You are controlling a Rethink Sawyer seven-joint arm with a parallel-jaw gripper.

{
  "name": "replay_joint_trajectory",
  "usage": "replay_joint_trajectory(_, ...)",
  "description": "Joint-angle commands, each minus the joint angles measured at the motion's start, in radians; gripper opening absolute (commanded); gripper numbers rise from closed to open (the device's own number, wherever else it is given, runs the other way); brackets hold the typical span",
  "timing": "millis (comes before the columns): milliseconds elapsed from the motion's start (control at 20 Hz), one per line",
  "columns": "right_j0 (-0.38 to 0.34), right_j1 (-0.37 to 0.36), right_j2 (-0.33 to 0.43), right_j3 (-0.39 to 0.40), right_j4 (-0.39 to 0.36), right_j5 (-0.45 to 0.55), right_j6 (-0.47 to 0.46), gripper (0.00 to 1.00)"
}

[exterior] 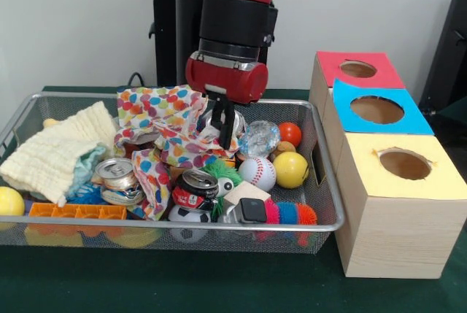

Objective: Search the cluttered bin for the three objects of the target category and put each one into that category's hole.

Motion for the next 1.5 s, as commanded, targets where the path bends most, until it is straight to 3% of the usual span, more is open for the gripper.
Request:
replay_joint_trajectory(50, -0.058, 0.081, 0.125, -0.097, -0.066, 0.089, 0.051, 0.00)
replay_joint_trajectory(450, -0.068, 0.138, 0.122, -0.158, -0.110, 0.088, 0.036, 0.00)
replay_joint_trajectory(1200, -0.053, 0.126, 0.109, -0.180, -0.154, 0.138, 0.038, 0.00)
replay_joint_trajectory(1250, -0.054, 0.126, 0.109, -0.185, -0.161, 0.150, 0.034, 1.00)
replay_joint_trajectory(1500, -0.082, 0.122, 0.143, -0.183, -0.187, 0.168, 0.014, 1.00)
